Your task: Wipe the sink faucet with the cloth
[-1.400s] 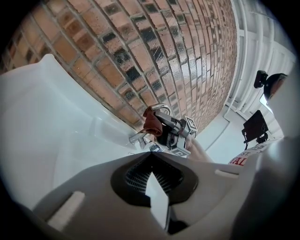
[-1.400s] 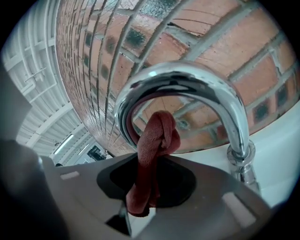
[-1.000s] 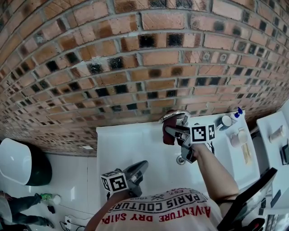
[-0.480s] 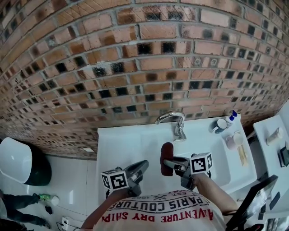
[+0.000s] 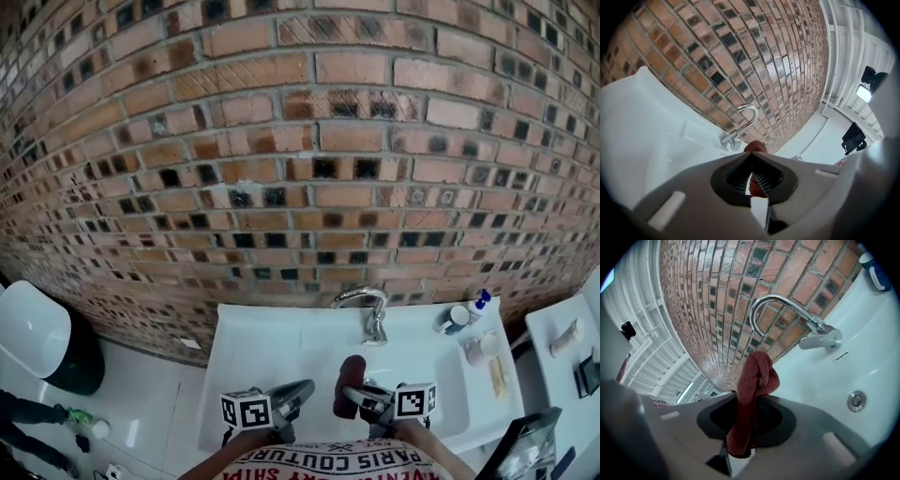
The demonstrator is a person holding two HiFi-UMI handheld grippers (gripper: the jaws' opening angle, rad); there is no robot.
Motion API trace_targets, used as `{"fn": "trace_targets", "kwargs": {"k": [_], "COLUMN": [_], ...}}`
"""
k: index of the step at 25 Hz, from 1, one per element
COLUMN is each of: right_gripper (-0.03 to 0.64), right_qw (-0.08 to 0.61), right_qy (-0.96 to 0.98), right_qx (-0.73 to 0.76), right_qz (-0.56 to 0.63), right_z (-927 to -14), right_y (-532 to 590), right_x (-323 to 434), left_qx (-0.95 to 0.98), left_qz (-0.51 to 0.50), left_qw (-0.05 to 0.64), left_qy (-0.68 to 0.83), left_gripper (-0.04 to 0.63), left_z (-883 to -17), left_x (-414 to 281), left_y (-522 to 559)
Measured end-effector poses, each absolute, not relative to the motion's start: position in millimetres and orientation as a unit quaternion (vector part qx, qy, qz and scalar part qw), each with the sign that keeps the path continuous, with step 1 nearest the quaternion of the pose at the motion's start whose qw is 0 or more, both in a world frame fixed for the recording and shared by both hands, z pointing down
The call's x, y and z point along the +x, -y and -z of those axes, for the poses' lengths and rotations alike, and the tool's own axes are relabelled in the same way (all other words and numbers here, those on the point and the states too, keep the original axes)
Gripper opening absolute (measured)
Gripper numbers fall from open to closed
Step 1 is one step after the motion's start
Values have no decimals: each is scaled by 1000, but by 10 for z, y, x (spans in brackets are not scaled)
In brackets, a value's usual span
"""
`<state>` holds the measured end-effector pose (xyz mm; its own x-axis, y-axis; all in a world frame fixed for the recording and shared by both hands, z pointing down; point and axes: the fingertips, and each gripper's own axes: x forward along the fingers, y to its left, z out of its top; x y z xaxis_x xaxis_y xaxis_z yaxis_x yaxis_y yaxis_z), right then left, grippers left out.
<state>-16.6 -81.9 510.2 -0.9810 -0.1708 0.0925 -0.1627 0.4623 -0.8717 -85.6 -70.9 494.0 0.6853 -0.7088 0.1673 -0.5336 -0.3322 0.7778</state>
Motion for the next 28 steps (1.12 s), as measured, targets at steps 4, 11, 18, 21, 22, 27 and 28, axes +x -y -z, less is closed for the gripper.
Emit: {"fn": "trace_targets", "kwargs": {"k": [4,11,18,21,22,27,28], "right_gripper": [89,89,89,89,89,89,89], "right_qw": [16,43,37,45,45,38,34], "right_qy": [-854,-853,-862,-869,-871,-875,-874], "right_qx": [-100,-131,-167,-170,-172,-174,-179], "right_qz": [510,504,478,463,459,450,451], "right_z": [-5074,-4915,-4790,-4755,-4750,-4710,-4733], "right_y": [827,947,848,847,868,921,921], "right_x": [-102,-180,-234,-292,-305,-397,-400], "left_qx": [804,823,845,850,851,853,852], "left_qz": [107,94,73,77,80,85,86], "left_qw": [434,412,399,394,394,388,391], "left_qy": [392,379,347,341,337,339,337], "left_gripper": [0,0,0,0,0,0,0], "left_z": [-4854,-4675,-4659,-4670,-4669,-4637,-4644], "left_x": [-870,-1000,-1076,-1167,-1186,-1284,-1278], "left_y": [655,720,786,789,807,913,905]}}
